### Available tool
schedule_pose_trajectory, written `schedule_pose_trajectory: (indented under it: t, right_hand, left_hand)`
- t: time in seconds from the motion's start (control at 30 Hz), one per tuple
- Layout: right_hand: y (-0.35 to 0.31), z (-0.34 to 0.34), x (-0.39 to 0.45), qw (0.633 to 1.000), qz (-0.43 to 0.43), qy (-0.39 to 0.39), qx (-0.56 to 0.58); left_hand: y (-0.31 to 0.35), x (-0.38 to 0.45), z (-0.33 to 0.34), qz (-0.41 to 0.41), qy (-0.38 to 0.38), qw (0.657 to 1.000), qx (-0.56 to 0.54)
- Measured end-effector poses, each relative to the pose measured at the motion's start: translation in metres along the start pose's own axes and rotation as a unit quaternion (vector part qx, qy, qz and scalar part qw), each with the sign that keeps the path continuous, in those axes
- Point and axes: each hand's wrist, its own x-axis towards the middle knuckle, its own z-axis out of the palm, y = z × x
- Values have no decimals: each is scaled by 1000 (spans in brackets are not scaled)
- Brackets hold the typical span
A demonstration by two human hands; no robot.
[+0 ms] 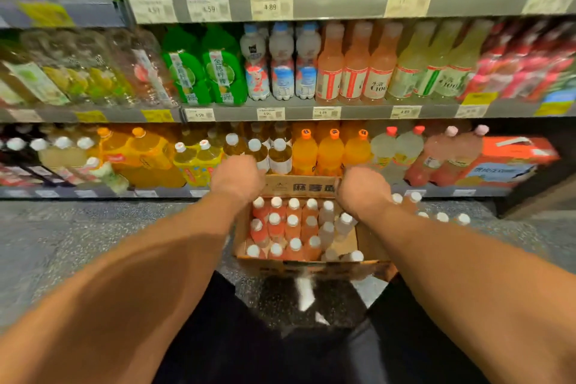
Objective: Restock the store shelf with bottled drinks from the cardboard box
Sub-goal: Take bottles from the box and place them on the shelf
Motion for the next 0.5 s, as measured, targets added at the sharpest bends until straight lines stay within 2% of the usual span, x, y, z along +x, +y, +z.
schedule_pose_trajectory:
  t: [0.2, 0.5]
  right_hand:
    - [-9, 13, -29, 1000, -10, 12, 8]
    - [-25, 44, -36, 997, 1, -70, 13]
  left_hand:
    - [-5, -31, 26, 3, -13, 1000, -12]
    - [-11, -9, 53, -15, -112, 994, -5]
